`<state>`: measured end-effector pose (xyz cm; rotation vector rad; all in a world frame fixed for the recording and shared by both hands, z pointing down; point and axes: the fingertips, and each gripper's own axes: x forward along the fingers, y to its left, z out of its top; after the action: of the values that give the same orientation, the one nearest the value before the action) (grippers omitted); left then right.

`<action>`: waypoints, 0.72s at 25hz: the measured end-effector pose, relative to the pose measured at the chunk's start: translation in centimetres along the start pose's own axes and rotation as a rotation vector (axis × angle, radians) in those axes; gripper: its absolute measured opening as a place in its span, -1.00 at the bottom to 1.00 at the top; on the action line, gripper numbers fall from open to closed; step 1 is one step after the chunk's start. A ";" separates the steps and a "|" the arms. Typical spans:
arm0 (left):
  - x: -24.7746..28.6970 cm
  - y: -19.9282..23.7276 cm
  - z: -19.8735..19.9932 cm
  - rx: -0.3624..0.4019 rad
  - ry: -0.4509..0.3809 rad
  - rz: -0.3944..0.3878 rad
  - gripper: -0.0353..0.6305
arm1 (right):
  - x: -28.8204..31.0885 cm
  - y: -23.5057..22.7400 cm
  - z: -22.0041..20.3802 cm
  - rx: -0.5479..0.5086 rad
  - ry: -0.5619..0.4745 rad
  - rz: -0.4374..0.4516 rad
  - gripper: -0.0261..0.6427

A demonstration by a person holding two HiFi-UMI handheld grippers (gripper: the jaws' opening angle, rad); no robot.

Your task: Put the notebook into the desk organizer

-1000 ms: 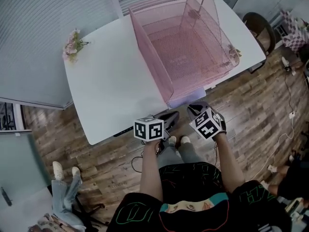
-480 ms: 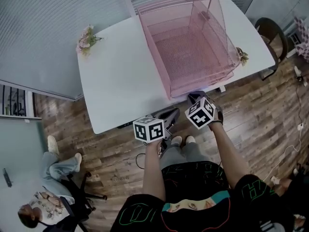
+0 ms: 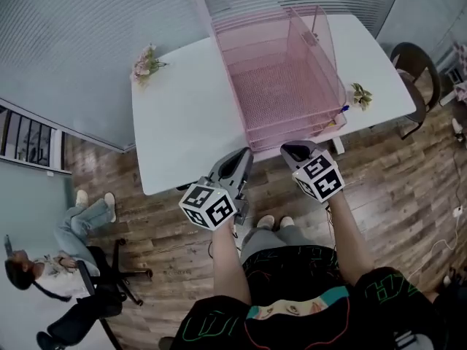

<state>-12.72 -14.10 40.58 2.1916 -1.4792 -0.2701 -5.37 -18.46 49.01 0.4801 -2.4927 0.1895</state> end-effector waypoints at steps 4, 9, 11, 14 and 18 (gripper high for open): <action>-0.2 -3.0 4.1 0.132 -0.106 0.021 -0.91 | -4.8 -0.4 5.3 0.014 -0.216 0.042 -0.92; 0.0 -6.5 9.2 0.285 -0.208 0.061 -0.90 | -10.7 -3.0 11.2 -0.002 -0.421 -0.048 -0.92; -0.1 -7.1 11.3 0.326 -0.251 0.113 -0.90 | -13.0 -4.3 13.2 0.017 -0.499 -0.106 -0.92; -0.1 -7.2 14.1 0.363 -0.304 0.242 -0.90 | -15.9 -6.4 15.2 0.056 -0.589 -0.193 -0.92; 0.7 -7.7 15.4 0.395 -0.330 0.330 -0.90 | -18.3 -8.4 15.8 0.084 -0.628 -0.292 -0.92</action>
<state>-12.54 -16.66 23.50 2.2177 -2.2083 -0.2515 3.46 -24.61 25.82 1.0659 -2.9746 0.0248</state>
